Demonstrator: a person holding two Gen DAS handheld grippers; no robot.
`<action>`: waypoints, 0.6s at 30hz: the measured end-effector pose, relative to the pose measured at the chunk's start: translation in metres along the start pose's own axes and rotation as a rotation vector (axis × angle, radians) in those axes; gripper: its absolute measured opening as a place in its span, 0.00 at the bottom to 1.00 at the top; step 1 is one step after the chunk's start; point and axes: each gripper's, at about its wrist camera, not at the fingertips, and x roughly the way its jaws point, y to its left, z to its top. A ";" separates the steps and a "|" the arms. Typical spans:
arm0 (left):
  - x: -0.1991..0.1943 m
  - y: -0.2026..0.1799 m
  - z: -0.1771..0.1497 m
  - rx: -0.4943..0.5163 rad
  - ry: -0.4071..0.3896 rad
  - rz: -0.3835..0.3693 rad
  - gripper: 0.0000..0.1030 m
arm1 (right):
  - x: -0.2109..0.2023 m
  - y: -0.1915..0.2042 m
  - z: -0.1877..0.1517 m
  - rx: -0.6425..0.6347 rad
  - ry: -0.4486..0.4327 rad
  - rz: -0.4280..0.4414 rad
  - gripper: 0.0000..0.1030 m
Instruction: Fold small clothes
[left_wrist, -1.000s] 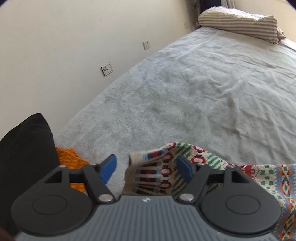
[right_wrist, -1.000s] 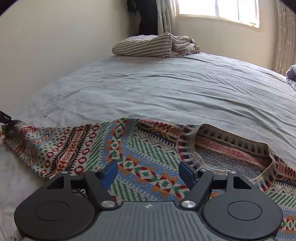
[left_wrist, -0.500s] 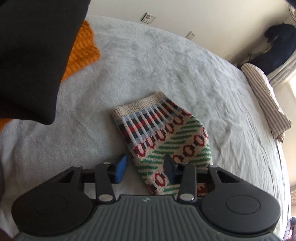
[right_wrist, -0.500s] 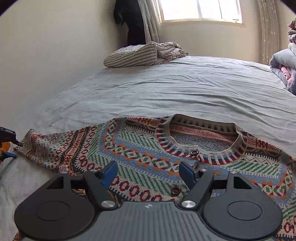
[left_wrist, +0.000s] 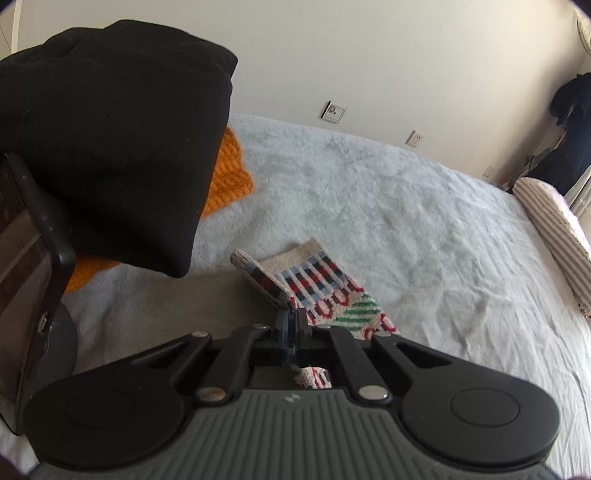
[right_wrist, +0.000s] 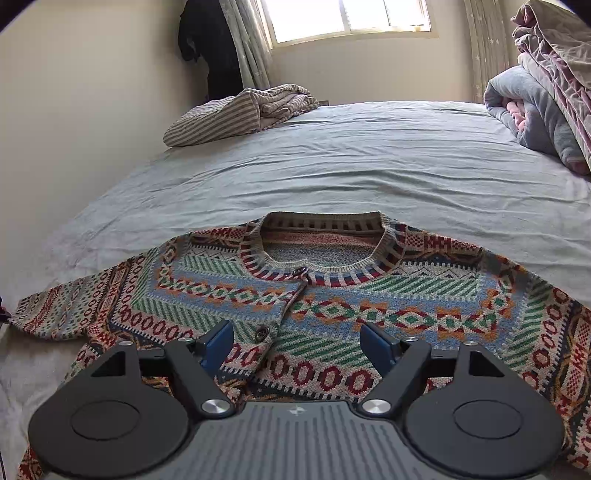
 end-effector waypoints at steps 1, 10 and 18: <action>-0.014 -0.005 -0.001 0.031 -0.054 -0.046 0.00 | 0.001 0.002 -0.003 -0.006 0.006 0.005 0.76; -0.174 -0.113 -0.035 0.342 -0.249 -0.645 0.00 | 0.010 0.002 -0.006 0.015 0.021 0.035 0.77; -0.249 -0.203 -0.153 0.496 0.016 -1.020 0.00 | -0.009 -0.030 -0.004 0.098 -0.014 0.034 0.77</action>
